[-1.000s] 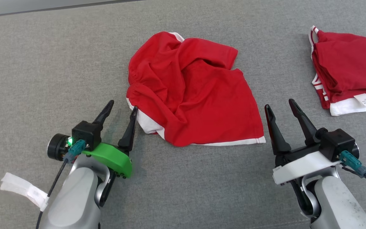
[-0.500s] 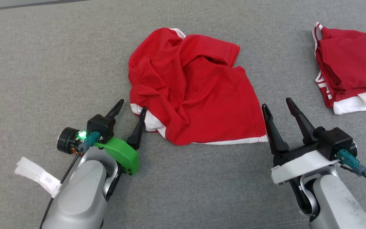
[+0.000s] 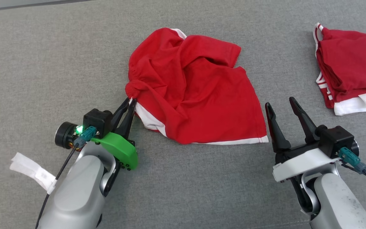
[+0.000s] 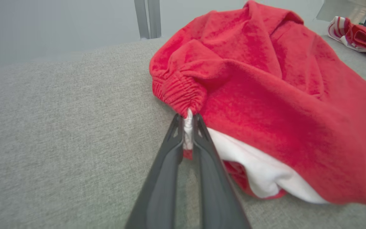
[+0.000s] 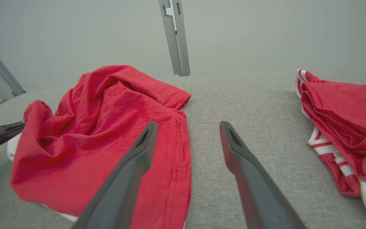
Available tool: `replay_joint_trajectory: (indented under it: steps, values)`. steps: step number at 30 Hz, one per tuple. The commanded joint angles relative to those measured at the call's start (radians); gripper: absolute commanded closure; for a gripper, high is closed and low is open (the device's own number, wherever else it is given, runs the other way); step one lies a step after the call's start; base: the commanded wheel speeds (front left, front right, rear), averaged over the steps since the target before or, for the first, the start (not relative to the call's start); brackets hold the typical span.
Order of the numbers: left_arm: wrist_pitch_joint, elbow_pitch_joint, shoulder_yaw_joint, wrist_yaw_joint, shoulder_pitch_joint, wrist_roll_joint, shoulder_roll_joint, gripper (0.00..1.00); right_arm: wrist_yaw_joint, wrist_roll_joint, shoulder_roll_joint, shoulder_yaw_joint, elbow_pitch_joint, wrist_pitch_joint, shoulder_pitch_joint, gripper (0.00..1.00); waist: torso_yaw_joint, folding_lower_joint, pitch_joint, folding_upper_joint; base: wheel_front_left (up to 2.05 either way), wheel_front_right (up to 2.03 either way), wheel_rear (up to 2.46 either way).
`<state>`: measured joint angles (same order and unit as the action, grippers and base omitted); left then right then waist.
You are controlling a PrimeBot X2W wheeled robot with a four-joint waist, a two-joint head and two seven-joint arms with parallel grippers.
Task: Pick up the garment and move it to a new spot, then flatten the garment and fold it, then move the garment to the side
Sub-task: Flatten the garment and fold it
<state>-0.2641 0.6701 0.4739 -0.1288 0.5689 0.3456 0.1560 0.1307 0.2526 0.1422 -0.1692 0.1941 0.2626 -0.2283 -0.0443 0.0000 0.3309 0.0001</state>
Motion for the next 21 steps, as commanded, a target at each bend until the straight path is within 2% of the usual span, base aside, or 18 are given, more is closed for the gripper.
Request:
replay_joint_trajectory:
  steps: [1,8,15,21]
  values:
    - [0.0,-0.016,-0.003,-0.003,-0.021,0.008,0.012,1.0,0.0,0.0,0.002,-0.002,0.009,0.003,0.01,0.0,0.011,0.0,-0.013,-0.0001,0.0,0.0,0.0]
    - [0.0,-0.108,-0.04,-0.003,-0.065,0.001,0.039,1.0,0.0,0.012,0.008,-0.041,0.073,0.003,0.024,0.0,0.027,0.0,-0.05,-0.0001,0.0,0.0,0.0]
    - [0.0,-0.164,-0.083,-0.002,-0.106,-0.049,0.032,1.0,0.0,-0.005,-0.019,-0.04,0.224,-0.017,0.038,0.0,0.03,0.0,-0.072,-0.0001,0.0,0.0,0.0]
    - [0.0,-0.175,-0.098,-0.002,-0.12,-0.073,0.02,1.0,0.0,0.019,-0.048,-0.038,0.292,-0.032,0.019,0.0,0.035,0.0,-0.079,-0.0001,0.0,0.0,0.0]
